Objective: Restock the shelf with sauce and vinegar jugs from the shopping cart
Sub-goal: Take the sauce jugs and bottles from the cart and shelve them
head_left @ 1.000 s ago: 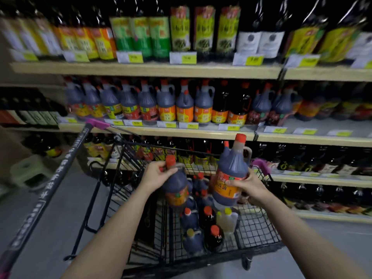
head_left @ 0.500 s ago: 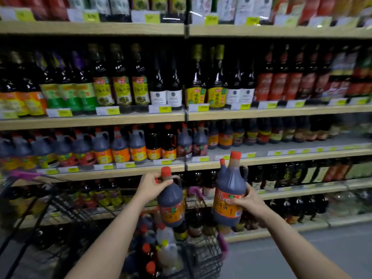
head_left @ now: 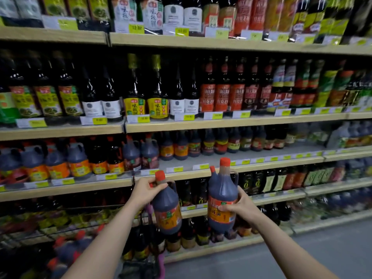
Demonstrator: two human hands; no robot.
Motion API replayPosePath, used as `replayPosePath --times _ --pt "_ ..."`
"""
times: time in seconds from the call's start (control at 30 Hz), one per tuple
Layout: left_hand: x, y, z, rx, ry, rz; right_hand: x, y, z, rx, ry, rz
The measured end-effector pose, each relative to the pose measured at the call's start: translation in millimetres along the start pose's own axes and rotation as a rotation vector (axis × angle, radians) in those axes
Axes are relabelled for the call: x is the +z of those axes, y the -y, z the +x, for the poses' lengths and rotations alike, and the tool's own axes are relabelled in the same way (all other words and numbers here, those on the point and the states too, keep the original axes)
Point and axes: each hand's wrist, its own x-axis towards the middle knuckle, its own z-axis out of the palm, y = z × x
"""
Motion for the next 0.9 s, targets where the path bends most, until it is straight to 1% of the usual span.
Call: replayPosePath --times 0.2,0.3,0.4,0.5,0.7,0.9 --pt "18.5 18.8 60.4 -0.006 0.004 -0.016 -10.3 7.0 80.7 -0.061 0.065 -0.021" --pt "15.5 25.2 86.5 -0.016 -0.036 -0.014 -9.9 15.1 121.2 -0.068 0.078 -0.009" --pt "7.8 29.8 105.1 0.001 -0.105 -0.003 -0.6 24.4 158.1 -0.082 0.127 0.01" --pt "-2.2 33.1 115.7 -0.026 -0.15 0.011 11.6 33.4 192.8 -0.111 0.182 -0.005" --pt "-15.4 59.6 126.7 -0.063 -0.313 0.065 50.0 41.4 258.3 -0.237 0.272 -0.053" --pt "-3.3 86.7 141.6 -0.068 -0.424 0.064 85.4 33.9 313.8 -0.436 0.294 -0.079"
